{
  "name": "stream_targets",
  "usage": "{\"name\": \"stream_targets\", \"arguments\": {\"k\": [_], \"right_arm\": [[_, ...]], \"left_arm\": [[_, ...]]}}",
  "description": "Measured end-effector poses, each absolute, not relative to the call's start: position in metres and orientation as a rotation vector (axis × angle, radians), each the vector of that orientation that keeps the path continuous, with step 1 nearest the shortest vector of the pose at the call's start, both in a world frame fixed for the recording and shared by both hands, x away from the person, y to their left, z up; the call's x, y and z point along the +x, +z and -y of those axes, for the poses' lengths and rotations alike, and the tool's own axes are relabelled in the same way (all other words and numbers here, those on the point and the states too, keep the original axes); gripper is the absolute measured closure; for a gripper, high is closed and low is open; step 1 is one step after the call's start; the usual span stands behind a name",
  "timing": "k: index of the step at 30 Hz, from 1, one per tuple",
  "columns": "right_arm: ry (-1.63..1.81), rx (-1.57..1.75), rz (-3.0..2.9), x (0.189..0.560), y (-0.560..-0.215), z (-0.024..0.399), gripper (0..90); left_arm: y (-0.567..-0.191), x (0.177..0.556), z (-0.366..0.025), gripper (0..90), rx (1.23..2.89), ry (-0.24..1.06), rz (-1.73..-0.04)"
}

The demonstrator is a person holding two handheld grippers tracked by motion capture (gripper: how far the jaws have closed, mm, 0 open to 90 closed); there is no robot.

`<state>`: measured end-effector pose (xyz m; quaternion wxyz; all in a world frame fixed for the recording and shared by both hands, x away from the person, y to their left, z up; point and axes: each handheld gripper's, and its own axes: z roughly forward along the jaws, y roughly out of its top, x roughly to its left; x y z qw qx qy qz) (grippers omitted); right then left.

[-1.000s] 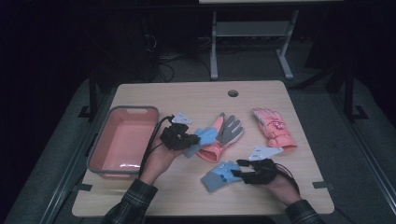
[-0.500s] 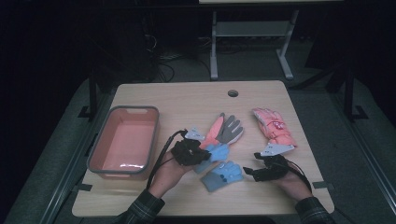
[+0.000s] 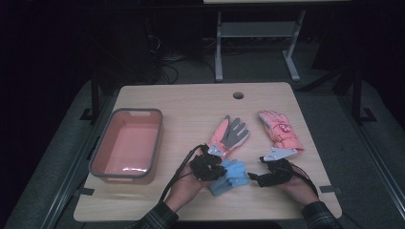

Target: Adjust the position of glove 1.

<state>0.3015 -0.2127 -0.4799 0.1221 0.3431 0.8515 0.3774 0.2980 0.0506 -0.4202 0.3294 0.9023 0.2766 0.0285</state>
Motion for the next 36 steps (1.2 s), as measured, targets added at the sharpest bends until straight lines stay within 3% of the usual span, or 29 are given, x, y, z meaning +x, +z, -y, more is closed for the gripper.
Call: {"name": "stream_targets", "arguments": {"k": [13,17,19,20,21,22,23,26,36], "right_arm": [[1.095,0.995,-2.483,0.302,-0.480,0.216,18.7],[1.095,0.989,-2.482,0.302,-0.481,0.216,18.3],[1.095,0.985,-2.482,0.302,-0.481,0.216,18.3],[1.091,0.989,-2.486,0.302,-0.481,0.216,18.2],[1.091,0.989,-2.486,0.302,-0.481,0.216,18.2],[1.094,0.990,-2.483,0.303,-0.481,0.217,17.9],[1.094,0.990,-2.483,0.303,-0.481,0.217,17.9],[1.095,0.991,-2.482,0.303,-0.481,0.219,17.6],[1.097,0.991,-2.482,0.303,-0.481,0.219,17.0]], "left_arm": [[-0.432,0.294,-0.040,79.7,2.392,0.068,-0.717],[-0.434,0.293,-0.039,66.6,2.396,0.086,-0.705],[-0.432,0.293,-0.040,55.2,2.400,0.101,-0.689],[-0.432,0.293,-0.040,44.5,2.399,0.109,-0.679],[-0.432,0.293,-0.040,44.5,2.403,0.108,-0.666],[-0.433,0.294,-0.040,33.4,2.405,0.113,-0.654],[-0.433,0.294,-0.040,33.4,2.402,0.118,-0.648],[-0.439,0.295,-0.037,22.2,2.433,0.106,-0.621],[-0.459,0.296,-0.027,16.9,2.499,0.117,-0.584]]}}
